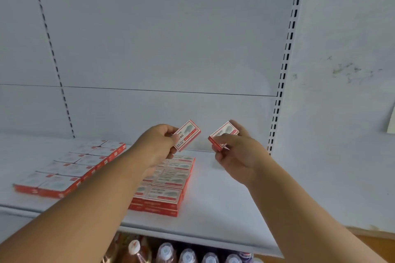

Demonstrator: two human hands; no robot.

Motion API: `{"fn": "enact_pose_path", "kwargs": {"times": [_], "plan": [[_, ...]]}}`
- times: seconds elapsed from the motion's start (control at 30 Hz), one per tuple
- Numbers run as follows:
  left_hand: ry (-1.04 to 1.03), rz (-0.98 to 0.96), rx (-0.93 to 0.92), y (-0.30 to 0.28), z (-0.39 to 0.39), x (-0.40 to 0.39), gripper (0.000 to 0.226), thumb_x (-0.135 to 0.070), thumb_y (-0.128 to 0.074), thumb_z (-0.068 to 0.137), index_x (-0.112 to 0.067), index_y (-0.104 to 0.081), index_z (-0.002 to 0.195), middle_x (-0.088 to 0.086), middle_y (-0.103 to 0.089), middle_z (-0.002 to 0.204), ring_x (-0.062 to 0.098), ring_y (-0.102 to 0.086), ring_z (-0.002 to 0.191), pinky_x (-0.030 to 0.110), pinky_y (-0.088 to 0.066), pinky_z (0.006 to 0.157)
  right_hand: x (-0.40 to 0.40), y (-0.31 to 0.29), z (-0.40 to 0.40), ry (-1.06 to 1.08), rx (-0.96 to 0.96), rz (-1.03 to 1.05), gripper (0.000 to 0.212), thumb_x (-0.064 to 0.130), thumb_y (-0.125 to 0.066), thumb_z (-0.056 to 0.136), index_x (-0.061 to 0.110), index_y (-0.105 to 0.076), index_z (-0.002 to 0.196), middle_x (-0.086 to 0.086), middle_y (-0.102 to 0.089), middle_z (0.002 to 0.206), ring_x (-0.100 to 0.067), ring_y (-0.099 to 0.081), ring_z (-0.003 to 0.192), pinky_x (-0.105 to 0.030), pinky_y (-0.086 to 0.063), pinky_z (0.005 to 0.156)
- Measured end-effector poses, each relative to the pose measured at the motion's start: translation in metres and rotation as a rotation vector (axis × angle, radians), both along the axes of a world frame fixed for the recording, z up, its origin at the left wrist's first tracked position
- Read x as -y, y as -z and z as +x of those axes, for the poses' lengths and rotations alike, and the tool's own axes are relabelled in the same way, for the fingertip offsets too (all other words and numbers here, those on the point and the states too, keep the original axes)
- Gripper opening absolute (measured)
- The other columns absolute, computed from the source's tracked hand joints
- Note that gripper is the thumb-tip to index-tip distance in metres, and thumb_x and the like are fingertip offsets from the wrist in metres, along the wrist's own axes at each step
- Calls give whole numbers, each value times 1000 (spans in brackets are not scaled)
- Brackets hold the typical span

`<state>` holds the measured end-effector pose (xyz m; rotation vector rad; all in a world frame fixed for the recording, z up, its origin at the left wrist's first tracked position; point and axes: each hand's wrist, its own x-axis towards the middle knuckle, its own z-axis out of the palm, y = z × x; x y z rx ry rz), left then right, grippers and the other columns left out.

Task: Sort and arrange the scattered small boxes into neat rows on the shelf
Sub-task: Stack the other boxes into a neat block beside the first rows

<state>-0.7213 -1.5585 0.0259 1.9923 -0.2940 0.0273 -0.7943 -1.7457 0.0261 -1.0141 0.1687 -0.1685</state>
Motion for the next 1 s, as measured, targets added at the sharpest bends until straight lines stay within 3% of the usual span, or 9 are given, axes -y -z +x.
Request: {"fn": "enact_pose_path", "kwargs": {"times": [0.1,0.23,0.4,0.5,0.57,0.67,0.77,1.0], "plan": [[-6,119,39,-2,3,-33,16,-18,-50,101,-23,-61,111,-2,-69,94,16,-65,79,32,-55,72,-26,5,6,98,14,-230,51,-9,-68,80,20,-58,120,-20,-70,107,-25,-69,69,-30,-49,57],[15,217,3,2,15,-73,17,-16,-49,101,-20,-66,105,-2,-69,89,13,-59,76,33,-50,72,-62,15,14,251,-103,-344,32,-3,-64,86,12,-53,112,-19,-72,92,-25,-72,71,-29,-53,57],[47,363,-29,15,33,-93,22,-11,-50,97,-20,-70,95,0,-71,94,16,-58,76,28,-45,63,-92,29,19,434,-313,-696,26,12,-74,80,15,-58,101,-7,-71,87,-18,-63,67,-31,-47,52],[125,403,-37,26,40,-95,21,-13,-55,96,-18,-74,98,1,-74,97,17,-62,77,24,-43,59,-102,32,17,409,-420,-1006,16,22,-76,79,12,-64,80,-5,-71,79,-23,-68,70,-41,-59,68],[164,435,8,31,41,-94,22,-16,-54,97,-21,-74,105,-3,-72,106,15,-65,89,25,-48,67,-107,33,15,357,-480,-1144,22,30,-76,80,10,-67,76,-8,-73,79,-26,-71,77,-39,-57,73],[179,494,94,38,40,-92,24,-20,-50,100,-25,-71,113,-4,-66,118,15,-63,98,28,-52,81,-109,34,16,306,-524,-1238,33,37,-73,82,4,-72,89,-8,-74,80,-25,-72,77,-39,-60,75],[186,503,130,42,41,-93,24,-23,-49,100,-26,-69,113,-3,-65,121,16,-63,98,31,-56,84,-110,35,20,276,-537,-1288,36,39,-67,85,3,-70,86,-9,-74,82,-26,-72,77,-41,-60,75],[198,578,220,44,41,-92,26,-23,-46,101,-24,-68,115,-2,-65,121,15,-64,93,24,-54,72,-110,38,25,255,-537,-1425,34,39,-61,89,6,-68,89,-8,-72,86,-24,-70,80,-43,-60,76]]}}
